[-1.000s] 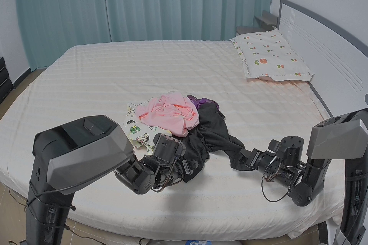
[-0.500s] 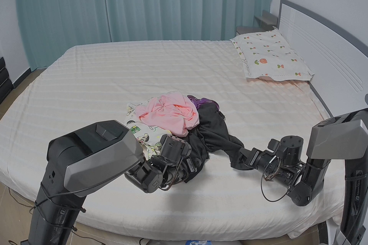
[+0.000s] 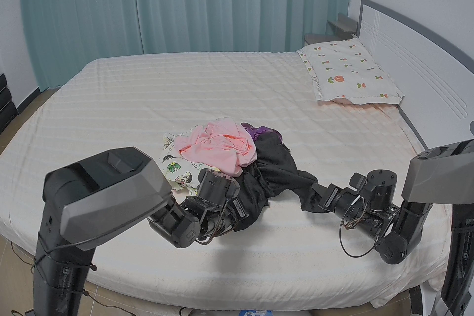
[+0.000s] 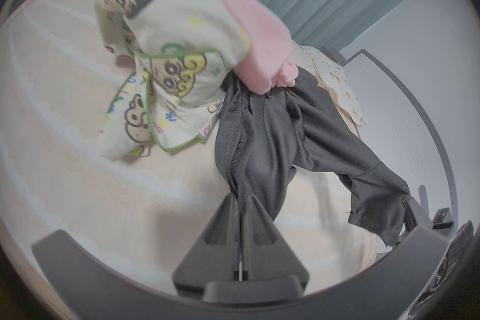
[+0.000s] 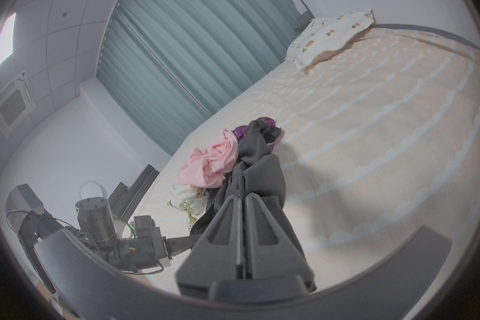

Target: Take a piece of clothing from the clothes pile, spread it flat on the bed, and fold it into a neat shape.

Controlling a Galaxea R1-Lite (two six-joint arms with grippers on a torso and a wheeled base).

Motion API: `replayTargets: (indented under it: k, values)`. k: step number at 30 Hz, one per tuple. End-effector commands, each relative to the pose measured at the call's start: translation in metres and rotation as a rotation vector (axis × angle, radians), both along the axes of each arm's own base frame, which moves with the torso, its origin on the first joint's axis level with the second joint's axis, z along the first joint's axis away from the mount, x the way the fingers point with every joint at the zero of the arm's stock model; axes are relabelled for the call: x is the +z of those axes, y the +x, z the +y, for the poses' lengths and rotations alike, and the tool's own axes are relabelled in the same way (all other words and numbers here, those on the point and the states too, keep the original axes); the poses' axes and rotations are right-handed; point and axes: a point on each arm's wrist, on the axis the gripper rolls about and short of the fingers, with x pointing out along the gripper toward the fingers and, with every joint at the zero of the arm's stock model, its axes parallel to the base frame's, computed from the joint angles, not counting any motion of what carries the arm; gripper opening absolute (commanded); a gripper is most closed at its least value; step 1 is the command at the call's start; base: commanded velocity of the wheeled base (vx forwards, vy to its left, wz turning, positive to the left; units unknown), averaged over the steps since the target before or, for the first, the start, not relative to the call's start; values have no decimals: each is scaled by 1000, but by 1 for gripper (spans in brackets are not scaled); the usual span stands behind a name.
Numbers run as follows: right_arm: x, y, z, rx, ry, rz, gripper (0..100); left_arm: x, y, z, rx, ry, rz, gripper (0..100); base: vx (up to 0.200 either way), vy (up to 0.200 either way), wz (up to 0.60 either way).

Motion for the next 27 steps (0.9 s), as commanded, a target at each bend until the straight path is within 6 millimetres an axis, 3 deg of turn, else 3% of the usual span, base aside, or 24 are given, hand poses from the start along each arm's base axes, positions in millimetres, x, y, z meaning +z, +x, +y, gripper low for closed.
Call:
replayTargets:
  k: [1,2,3,4,7,13,15,20,25,27]
  values:
    - [53,-19,-3,1,65,-141,0,92,-29,26,14,-104,-139,0,0,0,0]
    - [53,-19,-3,1,65,-141,0,92,-29,26,14,-104,-139,0,0,0,0]
    - [70,-23,-3,6,85,-194,0,116,-38,32,17,-134,-189,0,0,0,0]
    - [75,-24,-4,6,89,-211,0,121,-39,33,19,-140,-202,0,0,0,0]
    - [123,-27,-5,20,149,-352,0,168,-53,43,23,-212,-312,0,0,0,0]
    - [182,-25,-2,27,205,-477,0,229,-76,58,28,-321,-477,0,0,0,0]
    - [196,-26,-3,28,218,-505,0,240,-81,62,28,-344,-517,0,0,0,0]
    - [193,-28,4,72,207,-471,0,245,-81,67,44,-354,-543,0,0,0,0]
    - [225,-43,8,116,266,-564,0,259,-87,76,146,-383,-640,0,0,0,0]
    - [224,-46,11,130,272,-556,0,260,-88,77,149,-381,-640,0,0,0,0]
